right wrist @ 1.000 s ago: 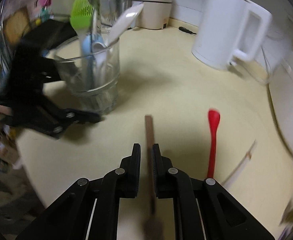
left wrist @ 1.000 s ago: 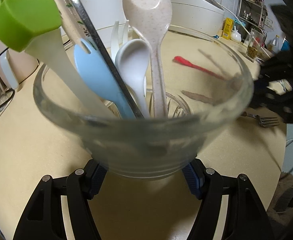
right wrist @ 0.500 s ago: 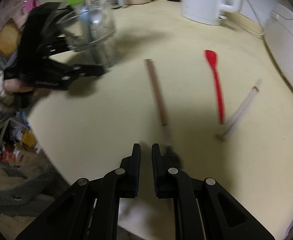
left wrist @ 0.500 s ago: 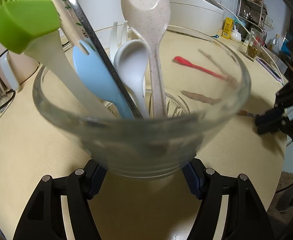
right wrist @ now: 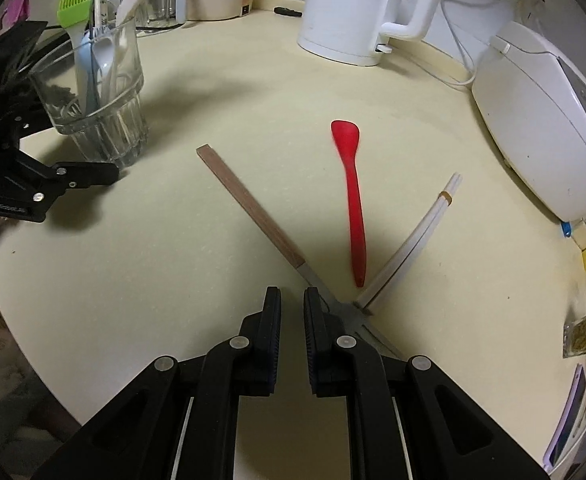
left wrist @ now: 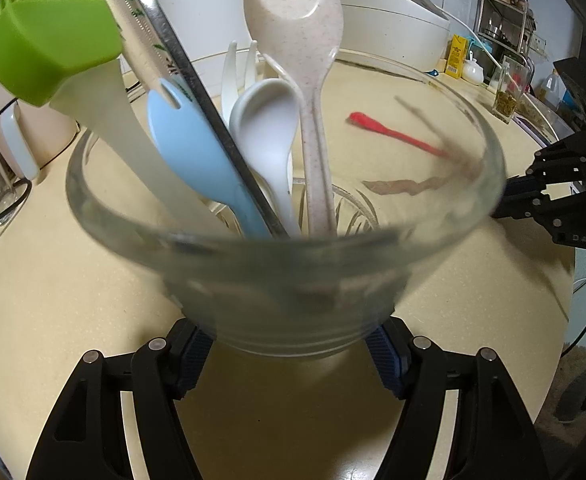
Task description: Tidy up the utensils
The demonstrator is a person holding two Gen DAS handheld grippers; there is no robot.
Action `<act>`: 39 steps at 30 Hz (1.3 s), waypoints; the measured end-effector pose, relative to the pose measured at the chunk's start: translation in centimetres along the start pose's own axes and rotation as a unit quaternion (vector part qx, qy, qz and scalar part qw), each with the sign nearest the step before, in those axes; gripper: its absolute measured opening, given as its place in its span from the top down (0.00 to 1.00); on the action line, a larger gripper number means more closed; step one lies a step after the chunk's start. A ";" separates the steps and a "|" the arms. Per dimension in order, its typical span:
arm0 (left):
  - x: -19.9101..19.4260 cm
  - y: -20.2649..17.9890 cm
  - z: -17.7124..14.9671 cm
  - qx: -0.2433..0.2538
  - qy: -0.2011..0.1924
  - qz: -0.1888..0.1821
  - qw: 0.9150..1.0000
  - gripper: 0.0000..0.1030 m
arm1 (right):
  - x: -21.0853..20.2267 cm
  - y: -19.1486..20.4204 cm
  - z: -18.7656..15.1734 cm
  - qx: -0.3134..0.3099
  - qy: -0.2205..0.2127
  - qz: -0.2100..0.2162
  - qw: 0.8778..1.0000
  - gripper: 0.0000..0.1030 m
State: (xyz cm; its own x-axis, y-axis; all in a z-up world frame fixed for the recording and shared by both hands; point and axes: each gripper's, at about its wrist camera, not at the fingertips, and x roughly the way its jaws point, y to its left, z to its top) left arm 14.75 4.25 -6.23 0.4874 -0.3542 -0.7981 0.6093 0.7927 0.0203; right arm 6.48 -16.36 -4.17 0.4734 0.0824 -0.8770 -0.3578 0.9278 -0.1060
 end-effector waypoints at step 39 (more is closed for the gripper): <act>0.3 -0.2 0.3 0.000 -0.001 0.006 1.000 0.28 | 4.3 4.4 8.6 -0.119 0.010 0.049 0.992 0.85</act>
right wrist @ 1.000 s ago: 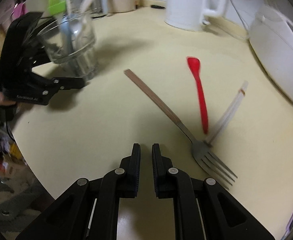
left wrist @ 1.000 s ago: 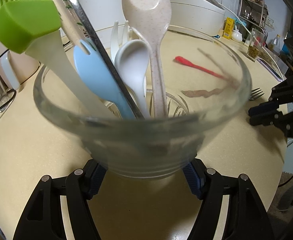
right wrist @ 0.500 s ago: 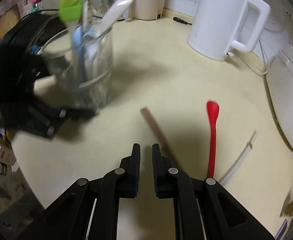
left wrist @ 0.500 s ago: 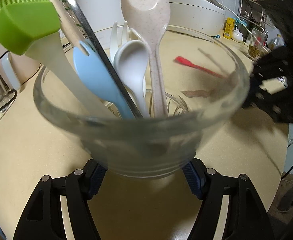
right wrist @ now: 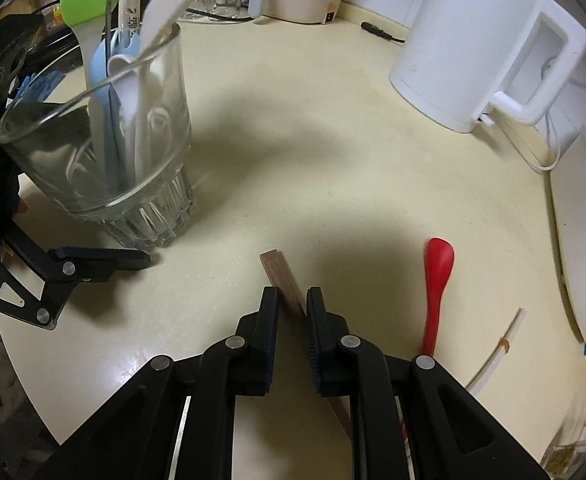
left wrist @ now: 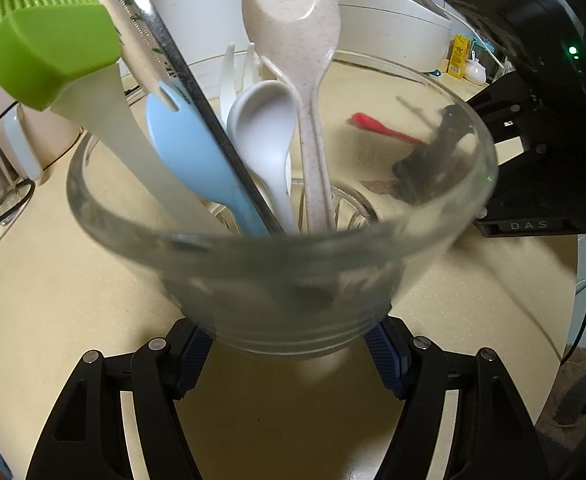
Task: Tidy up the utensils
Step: 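Lift the wooden-handled fork with the right gripper toward the tumbler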
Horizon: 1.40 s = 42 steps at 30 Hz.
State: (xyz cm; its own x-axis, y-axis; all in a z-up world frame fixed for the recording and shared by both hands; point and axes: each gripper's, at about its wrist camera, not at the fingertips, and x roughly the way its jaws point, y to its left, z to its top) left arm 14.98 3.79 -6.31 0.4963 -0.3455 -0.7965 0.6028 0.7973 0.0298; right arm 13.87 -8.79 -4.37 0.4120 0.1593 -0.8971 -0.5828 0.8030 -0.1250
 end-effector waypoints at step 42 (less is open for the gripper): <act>0.0 0.3 -0.2 -0.002 0.001 -0.003 1.000 0.28 | -10.6 -5.0 2.8 0.149 -0.238 0.037 0.959 0.91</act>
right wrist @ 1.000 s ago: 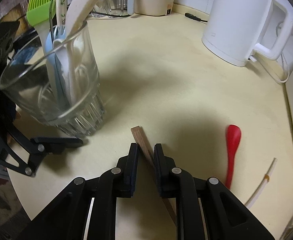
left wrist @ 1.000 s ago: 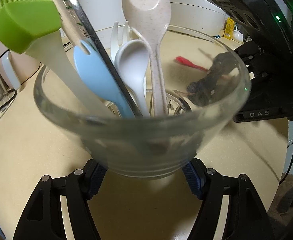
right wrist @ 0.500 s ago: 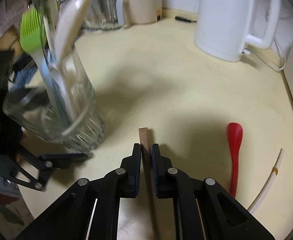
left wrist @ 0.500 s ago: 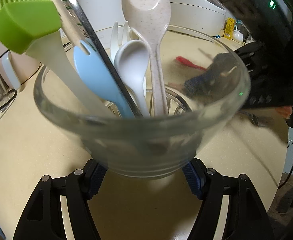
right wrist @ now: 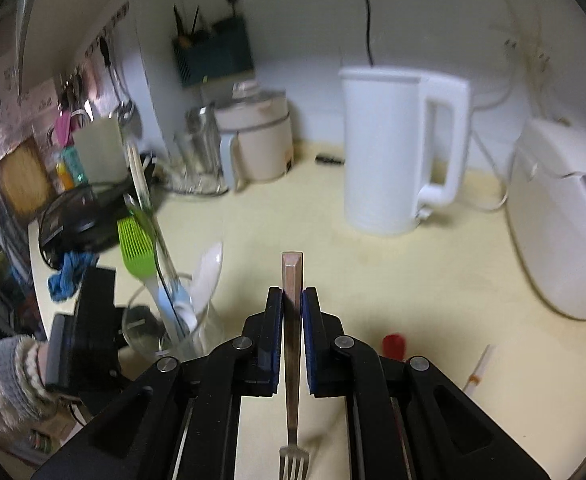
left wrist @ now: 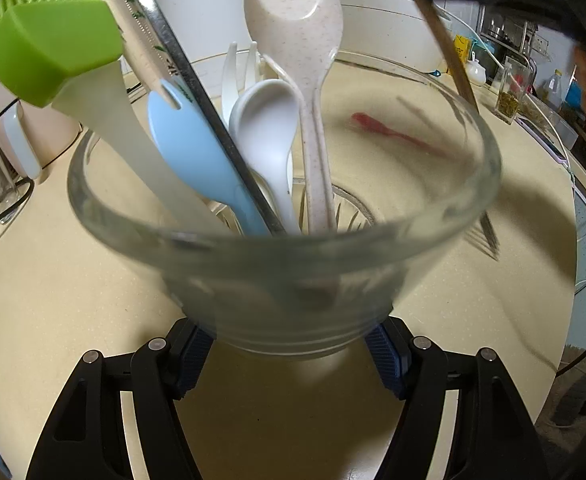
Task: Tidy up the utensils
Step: 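Lift the wooden-handled fork with the right gripper toward the tumbler, then lower the fork into the tumbler and open the right gripper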
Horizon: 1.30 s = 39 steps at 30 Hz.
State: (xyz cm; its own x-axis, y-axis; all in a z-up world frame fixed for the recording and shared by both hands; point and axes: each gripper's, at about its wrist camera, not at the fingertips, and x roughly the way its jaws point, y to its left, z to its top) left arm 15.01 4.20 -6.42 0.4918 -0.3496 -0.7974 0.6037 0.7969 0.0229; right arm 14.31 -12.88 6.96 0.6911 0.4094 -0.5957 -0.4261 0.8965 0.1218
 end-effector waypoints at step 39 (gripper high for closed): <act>-0.2 0.0 0.0 -0.001 0.000 0.000 1.000 0.28 | -13.0 6.7 7.4 -0.067 -0.161 0.032 0.984 0.91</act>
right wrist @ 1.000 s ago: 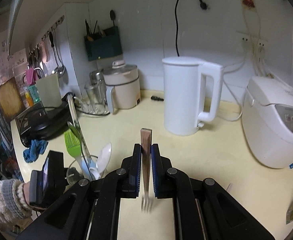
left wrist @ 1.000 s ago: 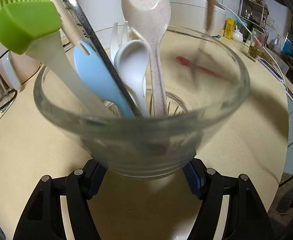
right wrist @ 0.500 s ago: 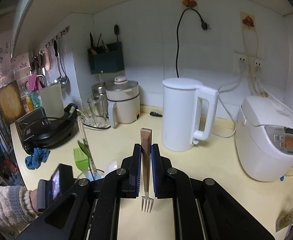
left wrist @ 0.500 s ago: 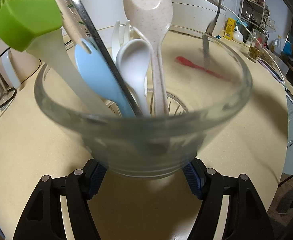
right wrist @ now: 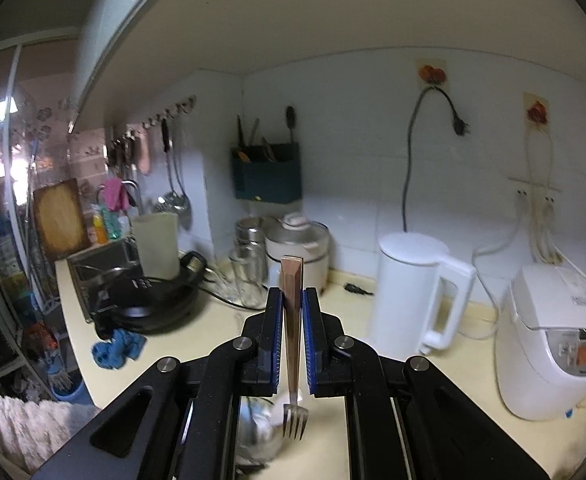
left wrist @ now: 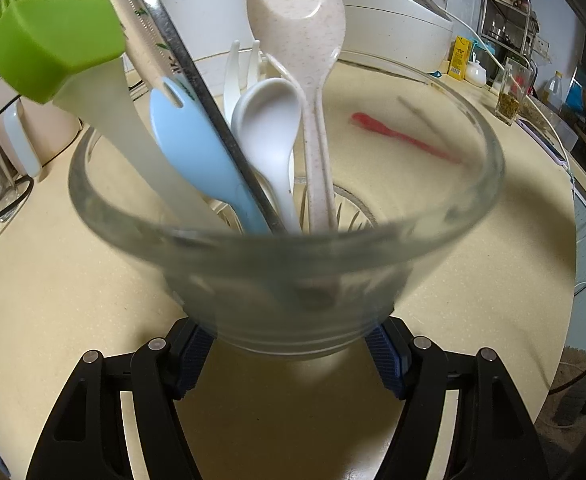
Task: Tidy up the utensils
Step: 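Lower the fork into the tumbler and open the right gripper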
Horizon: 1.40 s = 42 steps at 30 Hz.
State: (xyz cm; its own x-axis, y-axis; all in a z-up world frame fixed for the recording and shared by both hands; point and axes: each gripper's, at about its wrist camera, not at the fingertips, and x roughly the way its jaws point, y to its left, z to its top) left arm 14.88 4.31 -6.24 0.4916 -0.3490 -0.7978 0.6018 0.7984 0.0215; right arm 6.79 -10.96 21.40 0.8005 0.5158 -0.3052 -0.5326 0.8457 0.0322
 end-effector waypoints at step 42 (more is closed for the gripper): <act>0.2 -0.6 0.4 -0.001 0.000 0.001 1.000 0.28 | 11.3 5.6 -6.6 -0.027 0.150 0.028 0.988 0.87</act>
State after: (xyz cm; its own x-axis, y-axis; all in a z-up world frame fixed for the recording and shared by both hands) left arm 14.88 3.56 -6.22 0.4926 -0.3470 -0.7981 0.6000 0.7997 0.0226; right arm 11.05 -1.30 11.82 0.6562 0.4915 -0.5725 -0.5942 0.8042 0.0093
